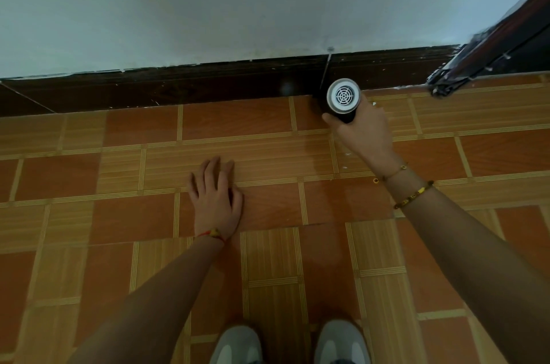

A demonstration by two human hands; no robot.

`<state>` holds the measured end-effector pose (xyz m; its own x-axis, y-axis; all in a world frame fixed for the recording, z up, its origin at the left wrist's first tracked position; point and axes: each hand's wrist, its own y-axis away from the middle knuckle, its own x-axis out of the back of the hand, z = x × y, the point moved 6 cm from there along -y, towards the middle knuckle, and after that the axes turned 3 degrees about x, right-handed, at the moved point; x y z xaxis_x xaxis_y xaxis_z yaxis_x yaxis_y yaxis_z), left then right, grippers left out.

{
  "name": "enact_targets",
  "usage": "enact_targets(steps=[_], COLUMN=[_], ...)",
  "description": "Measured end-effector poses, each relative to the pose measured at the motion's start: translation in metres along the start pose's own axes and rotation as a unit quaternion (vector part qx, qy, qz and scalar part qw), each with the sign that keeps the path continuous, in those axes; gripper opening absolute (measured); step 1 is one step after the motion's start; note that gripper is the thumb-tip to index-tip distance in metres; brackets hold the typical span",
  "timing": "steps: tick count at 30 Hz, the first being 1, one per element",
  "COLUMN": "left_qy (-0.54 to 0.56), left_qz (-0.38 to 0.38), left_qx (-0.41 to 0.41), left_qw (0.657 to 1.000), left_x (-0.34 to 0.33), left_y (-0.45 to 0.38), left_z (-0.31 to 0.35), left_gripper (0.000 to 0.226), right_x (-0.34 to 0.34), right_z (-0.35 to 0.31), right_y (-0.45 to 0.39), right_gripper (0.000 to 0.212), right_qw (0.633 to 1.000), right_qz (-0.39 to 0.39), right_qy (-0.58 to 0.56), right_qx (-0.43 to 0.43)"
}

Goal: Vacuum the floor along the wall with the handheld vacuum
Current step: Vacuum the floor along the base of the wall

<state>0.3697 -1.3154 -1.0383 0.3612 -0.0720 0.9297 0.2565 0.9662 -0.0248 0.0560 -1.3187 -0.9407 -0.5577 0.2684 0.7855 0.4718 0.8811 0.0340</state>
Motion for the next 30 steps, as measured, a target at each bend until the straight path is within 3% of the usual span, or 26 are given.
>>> enact_targets(steps=[8, 14, 22, 30], left_qy=[0.001, -0.007, -0.035, -0.034], left_qz=[0.002, 0.007, 0.006, 0.008], left_qx=[0.000, -0.001, -0.001, -0.009], left_qw=[1.000, 1.000, 0.999, 0.999], left_x=[0.000, -0.001, -0.005, -0.004], left_y=[0.001, 0.001, 0.000, 0.000], left_z=[0.000, -0.001, -0.001, 0.000], left_gripper=[0.051, 0.051, 0.053, 0.053], right_x=[-0.012, 0.008, -0.003, 0.028], right_z=[-0.005, 0.012, 0.001, 0.021], right_y=[0.021, 0.030, 0.066, 0.082], right_gripper=[0.066, 0.063, 0.063, 0.066], right_qw=[0.990, 0.999, 0.988, 0.998], right_qz=[-0.132, -0.035, -0.150, -0.048], right_qy=[-0.033, -0.006, -0.015, 0.019], right_qx=[0.041, -0.009, 0.025, -0.028])
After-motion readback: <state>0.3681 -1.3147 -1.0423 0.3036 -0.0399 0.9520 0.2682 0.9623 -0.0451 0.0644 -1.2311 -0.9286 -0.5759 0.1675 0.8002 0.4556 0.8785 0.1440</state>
